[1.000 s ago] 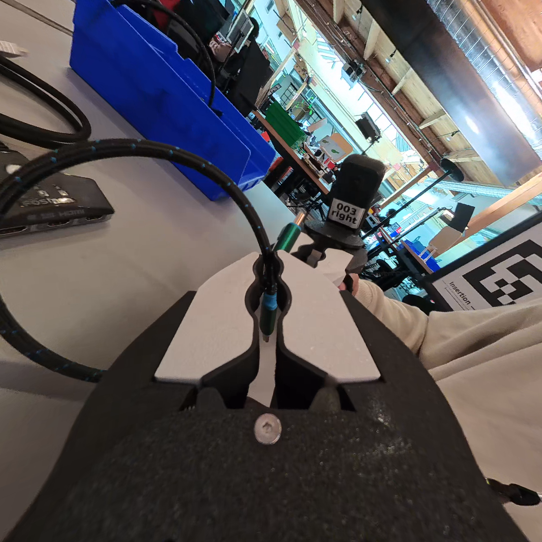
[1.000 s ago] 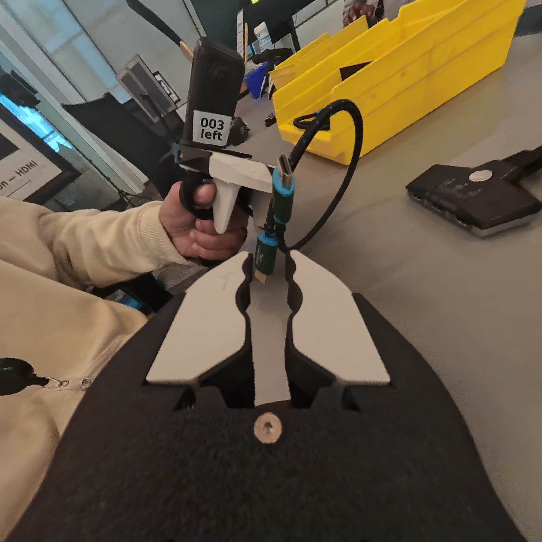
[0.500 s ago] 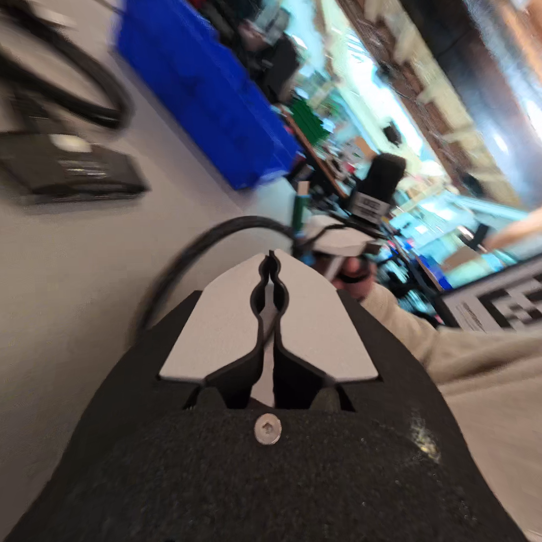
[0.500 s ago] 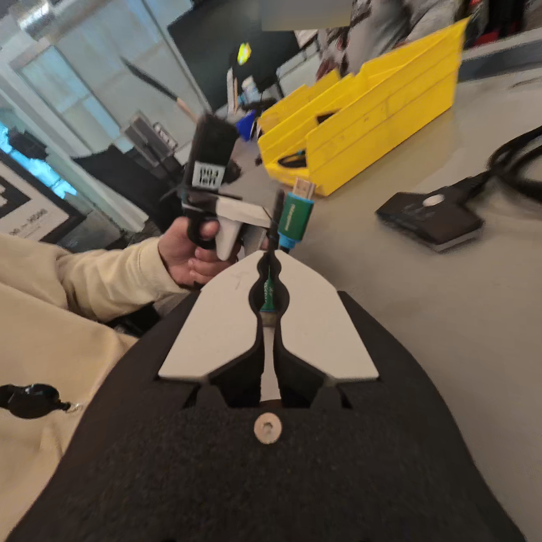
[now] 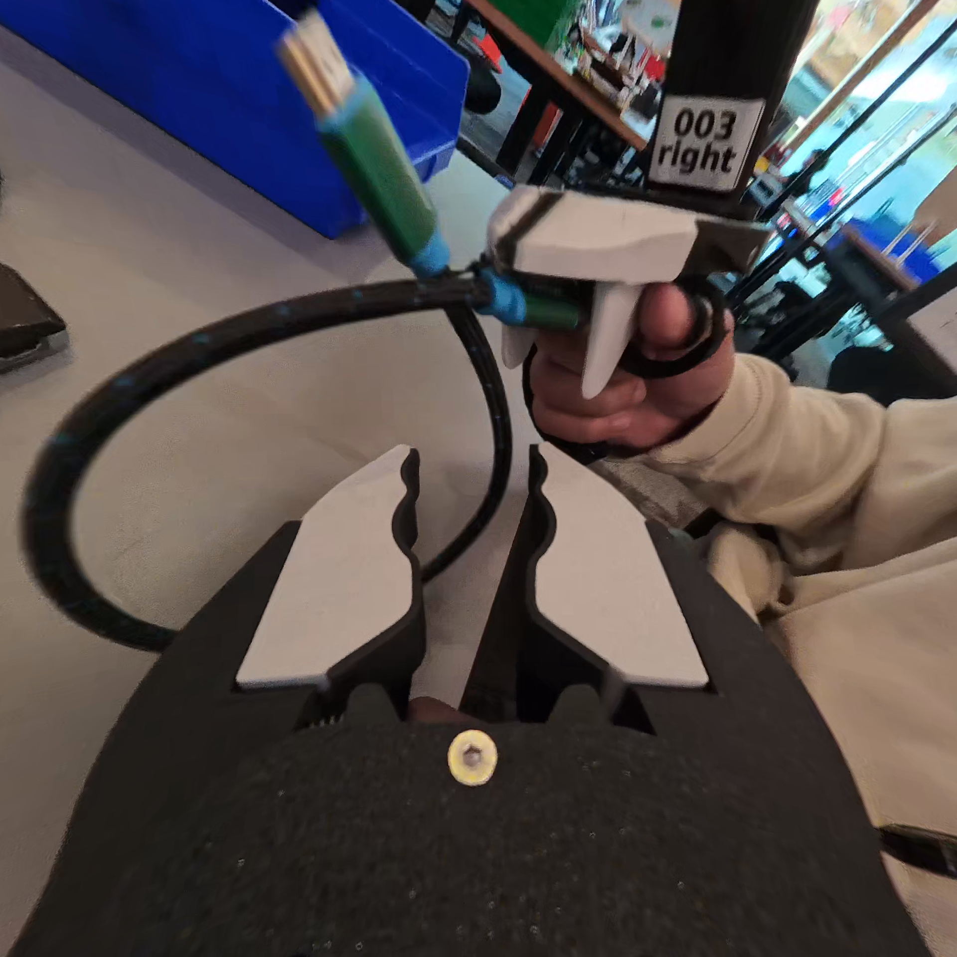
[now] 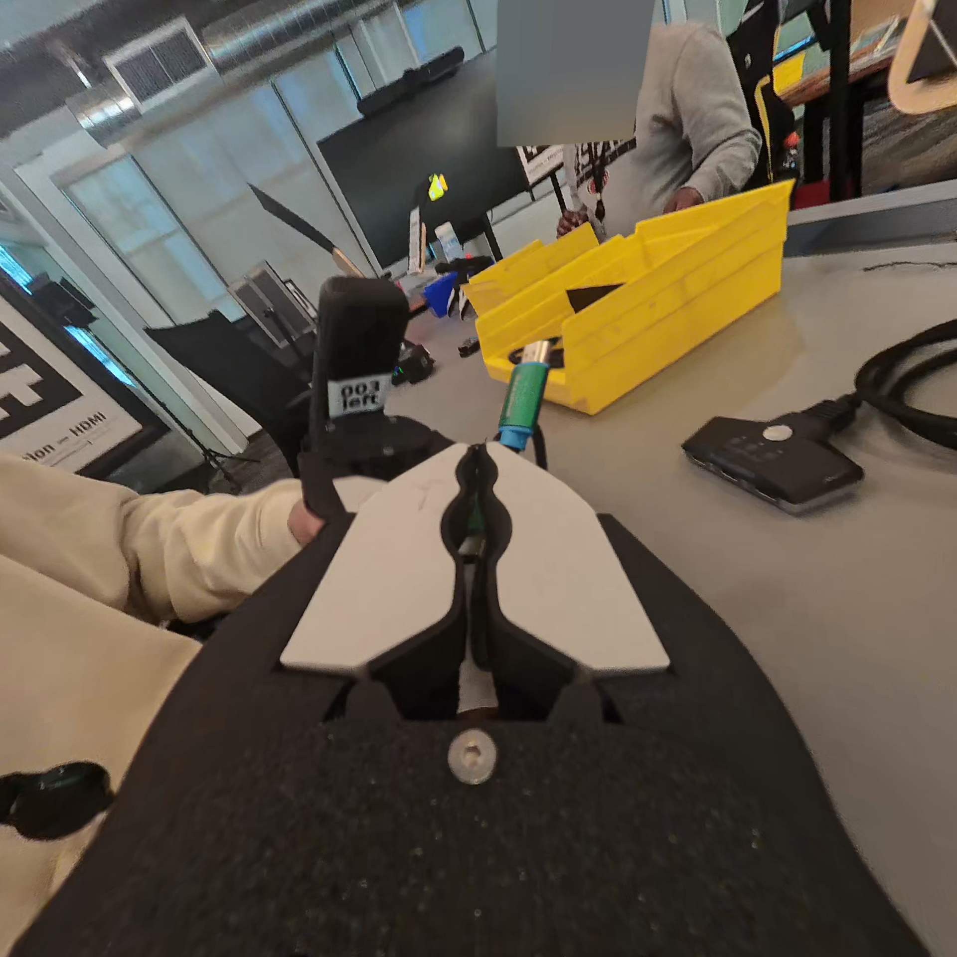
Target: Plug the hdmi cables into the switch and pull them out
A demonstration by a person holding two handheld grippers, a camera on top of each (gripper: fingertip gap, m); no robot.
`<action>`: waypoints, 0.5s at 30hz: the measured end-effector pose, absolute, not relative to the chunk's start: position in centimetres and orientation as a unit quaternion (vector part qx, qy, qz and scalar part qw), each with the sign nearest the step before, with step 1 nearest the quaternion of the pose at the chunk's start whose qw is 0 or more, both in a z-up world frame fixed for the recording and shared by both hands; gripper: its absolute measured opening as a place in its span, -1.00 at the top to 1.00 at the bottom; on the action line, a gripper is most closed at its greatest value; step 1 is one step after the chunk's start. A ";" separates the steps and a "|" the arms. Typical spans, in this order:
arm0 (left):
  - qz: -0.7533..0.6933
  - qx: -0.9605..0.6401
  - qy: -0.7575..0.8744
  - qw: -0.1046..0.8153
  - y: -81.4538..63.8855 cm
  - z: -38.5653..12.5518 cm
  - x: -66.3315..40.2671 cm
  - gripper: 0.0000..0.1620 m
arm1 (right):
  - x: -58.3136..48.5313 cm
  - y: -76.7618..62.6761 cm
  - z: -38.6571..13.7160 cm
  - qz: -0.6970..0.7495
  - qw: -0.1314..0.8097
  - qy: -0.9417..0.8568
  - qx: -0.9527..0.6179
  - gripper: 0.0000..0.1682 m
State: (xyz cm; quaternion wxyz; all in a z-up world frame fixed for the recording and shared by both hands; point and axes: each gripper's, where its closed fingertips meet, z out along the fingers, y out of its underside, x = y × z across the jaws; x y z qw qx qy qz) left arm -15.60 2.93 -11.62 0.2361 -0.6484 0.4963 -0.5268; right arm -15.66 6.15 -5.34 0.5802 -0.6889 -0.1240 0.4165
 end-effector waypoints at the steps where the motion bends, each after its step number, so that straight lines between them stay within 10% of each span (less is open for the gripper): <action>1: -0.522 -0.648 0.497 0.246 2.8 -11.5 -15.4 0.52 | -15.9 6.1 -5.0 0.423 0.585 -0.115 -0.683 1.00; 5: -0.534 -0.647 0.472 0.272 3.3 -10.6 -15.4 0.93 | -17.2 5.7 -5.1 0.436 0.582 -0.123 -0.675 0.99; 15: -0.591 -0.637 0.422 0.259 3.1 -8.9 -16.7 0.94 | -17.1 4.6 -4.9 0.382 0.588 -0.197 -0.685 1.00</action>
